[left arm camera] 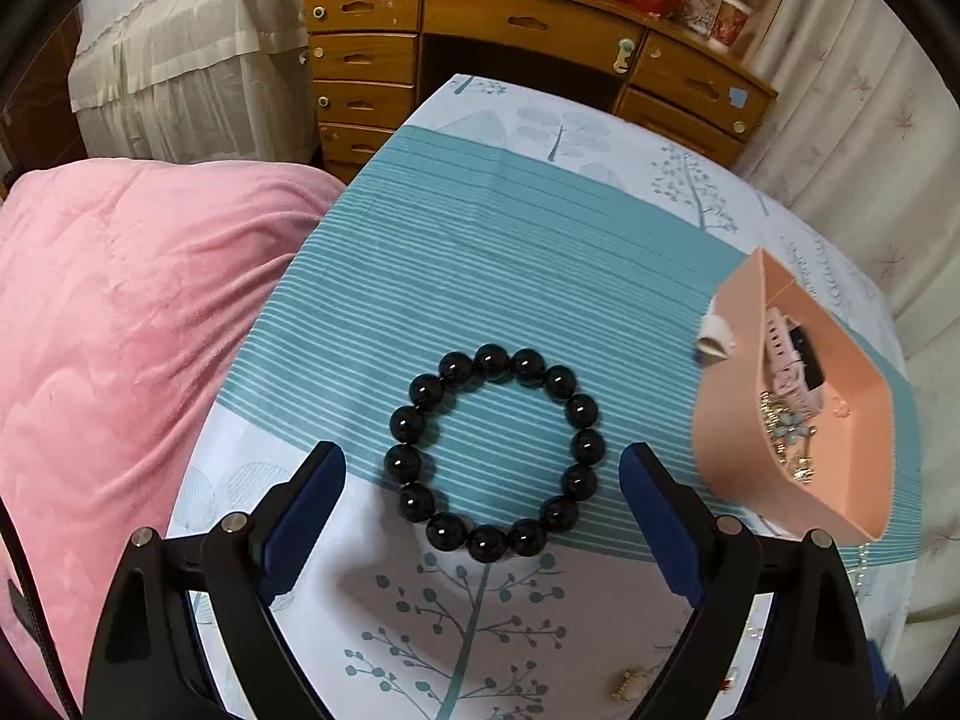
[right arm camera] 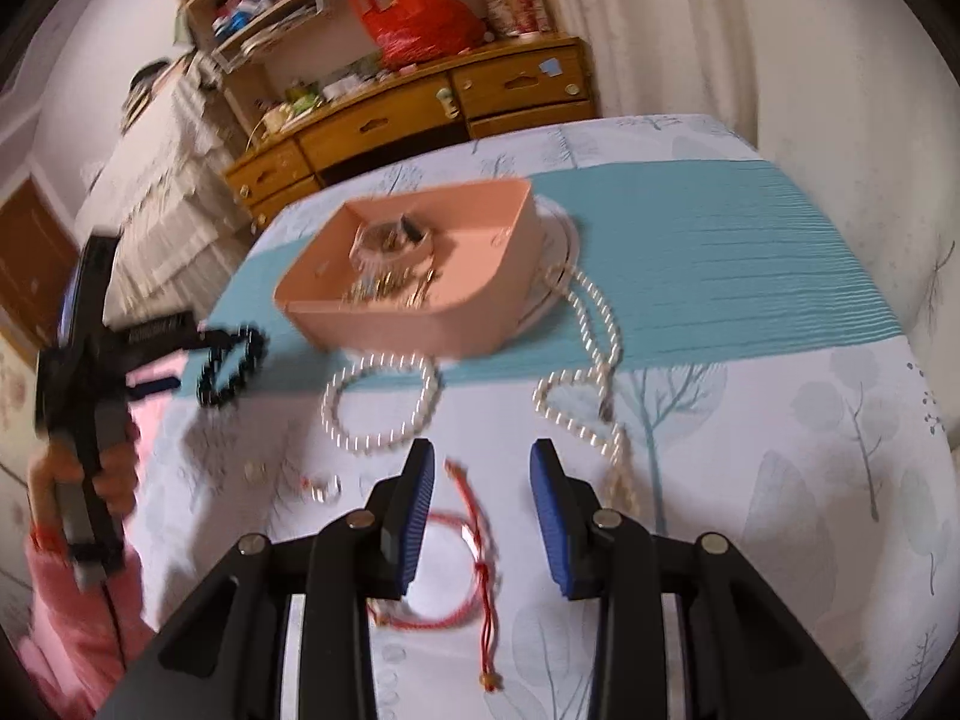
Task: Organize jewelry
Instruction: 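Grasp the black bead bracelet with the left tool while the right tool reaches the red string bracelet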
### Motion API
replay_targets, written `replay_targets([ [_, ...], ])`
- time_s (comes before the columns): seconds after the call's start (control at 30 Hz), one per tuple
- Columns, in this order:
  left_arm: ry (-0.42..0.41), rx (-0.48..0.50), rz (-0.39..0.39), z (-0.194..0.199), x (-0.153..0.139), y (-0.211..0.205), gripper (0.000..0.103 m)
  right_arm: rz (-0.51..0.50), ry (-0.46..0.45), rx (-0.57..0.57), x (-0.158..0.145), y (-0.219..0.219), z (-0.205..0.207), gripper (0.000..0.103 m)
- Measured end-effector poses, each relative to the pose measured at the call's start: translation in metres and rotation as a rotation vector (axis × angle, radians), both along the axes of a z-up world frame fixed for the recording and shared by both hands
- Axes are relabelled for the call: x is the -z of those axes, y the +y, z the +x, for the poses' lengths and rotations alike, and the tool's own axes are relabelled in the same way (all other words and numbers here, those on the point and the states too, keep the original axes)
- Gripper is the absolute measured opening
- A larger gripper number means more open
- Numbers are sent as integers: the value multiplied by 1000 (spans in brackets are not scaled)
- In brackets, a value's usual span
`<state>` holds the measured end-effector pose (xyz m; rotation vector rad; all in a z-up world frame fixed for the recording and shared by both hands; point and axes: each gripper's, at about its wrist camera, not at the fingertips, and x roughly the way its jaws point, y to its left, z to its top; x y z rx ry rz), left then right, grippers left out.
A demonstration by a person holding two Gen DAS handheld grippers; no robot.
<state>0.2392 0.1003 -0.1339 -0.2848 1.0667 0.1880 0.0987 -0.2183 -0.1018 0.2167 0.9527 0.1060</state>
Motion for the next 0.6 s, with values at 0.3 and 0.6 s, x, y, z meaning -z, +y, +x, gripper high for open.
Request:
replay_targets([
  [0.3, 18, -63, 15, -3, 8, 15, 91, -67, 7, -129, 21, 34, -19, 75],
  [0.6, 52, -98, 29, -2, 18, 25, 74, -189, 29, -189, 32, 62, -25, 83],
])
